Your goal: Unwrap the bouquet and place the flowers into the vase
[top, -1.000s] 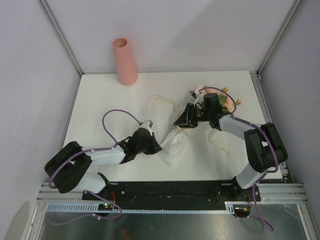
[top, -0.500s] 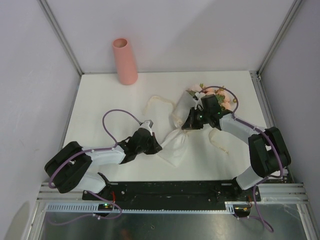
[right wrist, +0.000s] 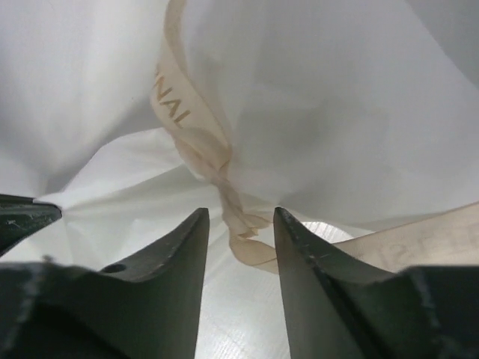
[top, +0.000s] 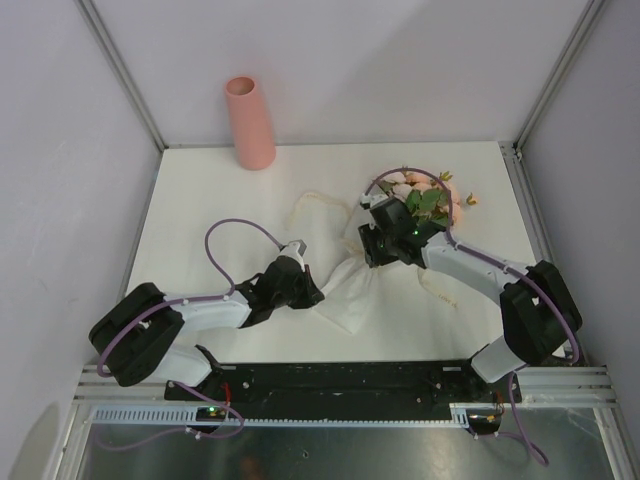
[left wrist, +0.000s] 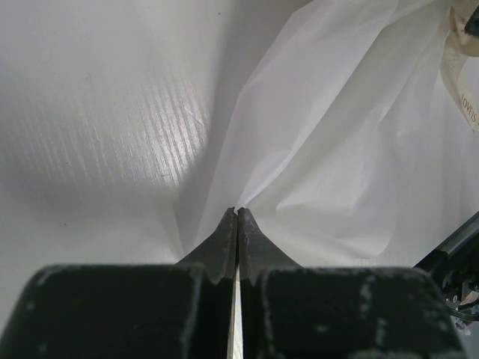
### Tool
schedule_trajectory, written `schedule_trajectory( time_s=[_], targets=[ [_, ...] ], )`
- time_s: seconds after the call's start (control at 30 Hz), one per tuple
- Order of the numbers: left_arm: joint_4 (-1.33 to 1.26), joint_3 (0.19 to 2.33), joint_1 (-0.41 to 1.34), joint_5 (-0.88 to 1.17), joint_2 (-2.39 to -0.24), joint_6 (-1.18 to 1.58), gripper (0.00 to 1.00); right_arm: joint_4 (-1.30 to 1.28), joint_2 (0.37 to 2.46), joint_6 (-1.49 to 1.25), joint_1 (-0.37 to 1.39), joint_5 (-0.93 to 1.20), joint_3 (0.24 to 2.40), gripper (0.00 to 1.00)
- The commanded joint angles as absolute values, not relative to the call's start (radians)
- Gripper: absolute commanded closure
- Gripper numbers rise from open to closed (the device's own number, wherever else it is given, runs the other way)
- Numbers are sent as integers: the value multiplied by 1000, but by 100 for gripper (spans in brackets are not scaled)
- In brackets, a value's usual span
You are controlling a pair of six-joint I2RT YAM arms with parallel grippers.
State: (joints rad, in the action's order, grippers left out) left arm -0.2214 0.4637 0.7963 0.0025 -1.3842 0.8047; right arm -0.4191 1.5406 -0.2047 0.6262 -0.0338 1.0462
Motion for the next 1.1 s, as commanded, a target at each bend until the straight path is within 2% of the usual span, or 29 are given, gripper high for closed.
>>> schedule_trajectory(
  time_s=[0.0,0.17,0.47,0.63,0.8,1.07],
  targets=[
    [-225,462,806,-27,-1368,812,100,-380,1531,-106,702,-127,1083,51],
    [-225,454,808,-28,-1361,812,100,-319,1567,-58,759,-215,1083,48],
    [-225,455,808,-28,-1361,811,100,-284,1672,34,829,-517,1086,53],
    [-225,455,808,-28,-1365,809,100,-221,1700,87,902,-769,1084,65],
    [-225,453,808,-28,-1367,811,100,-21,1731,240,978,-1016,1063,69],
    [-225,447,808,-26,-1366,814,100,301,1817,495,984,-1152,1038,68]
  ],
)
